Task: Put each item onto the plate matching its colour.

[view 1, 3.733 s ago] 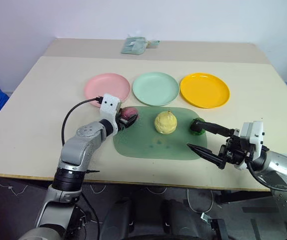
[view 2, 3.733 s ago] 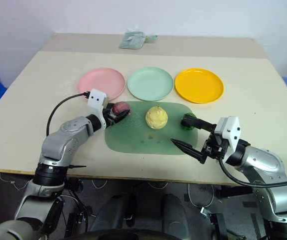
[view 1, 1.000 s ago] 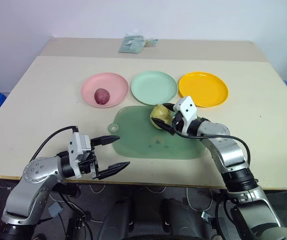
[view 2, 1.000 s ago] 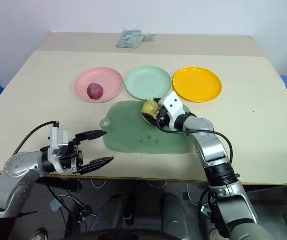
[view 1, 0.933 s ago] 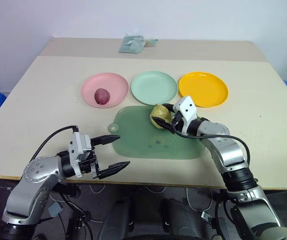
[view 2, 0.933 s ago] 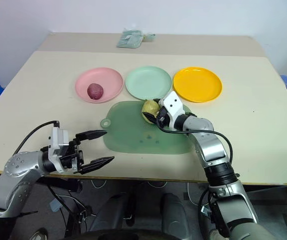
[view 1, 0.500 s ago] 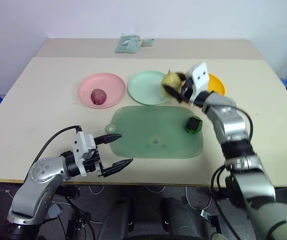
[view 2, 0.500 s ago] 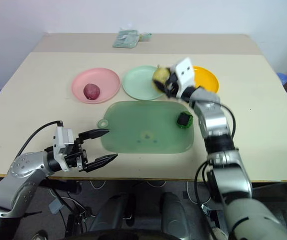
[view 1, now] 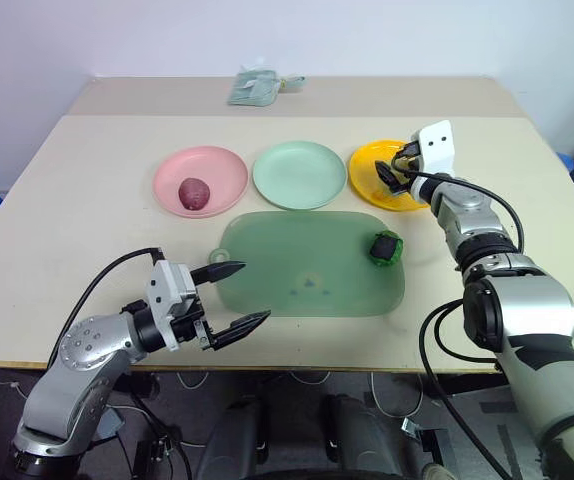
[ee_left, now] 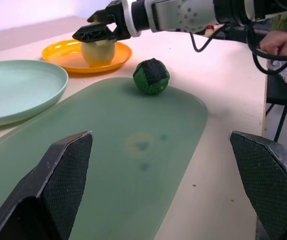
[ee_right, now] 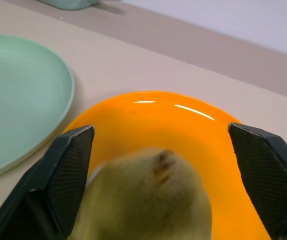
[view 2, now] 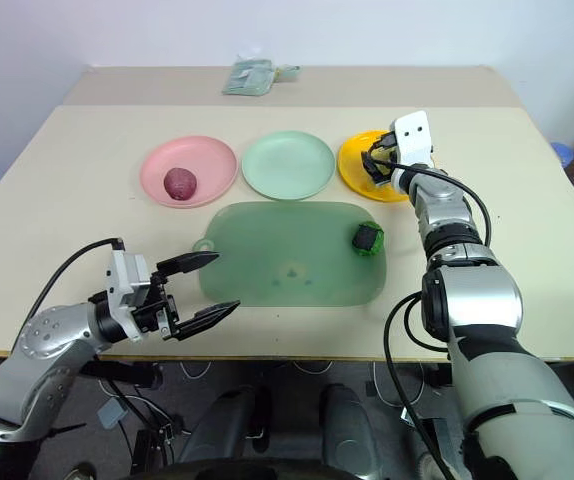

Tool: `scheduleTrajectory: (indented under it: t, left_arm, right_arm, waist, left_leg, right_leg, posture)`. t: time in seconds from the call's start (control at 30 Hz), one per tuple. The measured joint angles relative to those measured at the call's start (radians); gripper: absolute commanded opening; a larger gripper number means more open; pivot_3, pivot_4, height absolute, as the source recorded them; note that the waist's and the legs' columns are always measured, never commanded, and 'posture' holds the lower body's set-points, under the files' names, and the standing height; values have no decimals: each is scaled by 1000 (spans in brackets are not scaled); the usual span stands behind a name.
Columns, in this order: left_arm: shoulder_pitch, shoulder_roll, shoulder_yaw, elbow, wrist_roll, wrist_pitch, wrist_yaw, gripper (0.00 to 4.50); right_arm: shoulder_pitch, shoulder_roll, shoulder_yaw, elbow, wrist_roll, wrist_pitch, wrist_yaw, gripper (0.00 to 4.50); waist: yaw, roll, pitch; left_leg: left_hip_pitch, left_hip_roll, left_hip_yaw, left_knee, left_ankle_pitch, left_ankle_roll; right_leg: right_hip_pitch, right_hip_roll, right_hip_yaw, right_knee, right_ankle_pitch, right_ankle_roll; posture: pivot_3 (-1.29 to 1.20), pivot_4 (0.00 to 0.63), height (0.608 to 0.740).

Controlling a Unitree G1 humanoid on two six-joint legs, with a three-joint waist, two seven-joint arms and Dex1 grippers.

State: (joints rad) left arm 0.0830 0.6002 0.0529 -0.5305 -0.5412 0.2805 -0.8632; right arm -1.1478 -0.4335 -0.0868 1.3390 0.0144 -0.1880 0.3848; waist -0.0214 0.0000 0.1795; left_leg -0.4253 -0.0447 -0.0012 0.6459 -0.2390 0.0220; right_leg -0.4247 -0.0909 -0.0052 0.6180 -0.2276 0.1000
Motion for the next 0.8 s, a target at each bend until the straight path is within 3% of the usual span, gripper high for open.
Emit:
scheduleTrajectory:
  t: [0.2, 0.33, 0.43, 0.57, 0.8]
  left_arm:
    - [1, 6, 0, -22, -7, 19, 11, 4500]
    - [-4, 13, -2, -21, -24, 27, -11, 4500]
    - [-19, 32, -8, -9, -37, 38, -49, 4500]
    - [-59, 41, -25, 33, -39, 45, -86, 4500]
    - [-123, 27, -43, 58, -41, 55, -112, 4500]
  right_arm:
    - [10, -20, -62, -60, 54, -27, 186, 4467]
    - [180, -82, -88, -403, 163, 46, 401, 4467]
    - [429, -122, -96, -764, 252, 209, 470, 4467]
    - [701, -160, -105, -1121, 343, 426, 475, 4467]
    - [837, -172, -115, -1336, 388, 578, 422, 4467]
  waist:
    - [4, 1, 0]
    - [12, 0, 0]
    - [14, 0, 0]
    - [7, 3, 0]
    - [12, 2, 0]
  left_leg:
    - [0, 0, 0, 1, 0, 0]
    - [0, 0, -1, 1, 0, 1]
    - [0, 0, -2, 1, 0, 1]
    - [0, 1, -1, 2, 0, 1]
    - [0, 2, -1, 3, 0, 1]
  right_leg:
    - [0, 0, 0, 0, 0, 0]
    - [2, 1, -1, 0, 1, 2]
    - [2, 0, 0, 0, 1, 2]
    - [1, 0, 0, 1, 0, 0]
    - [1, 2, 1, 0, 0, -1]
  posture:
    - [0, 150, 740]
    - [0, 150, 740]
    - [0, 150, 740]
    - [0, 150, 740]
    - [0, 150, 740]
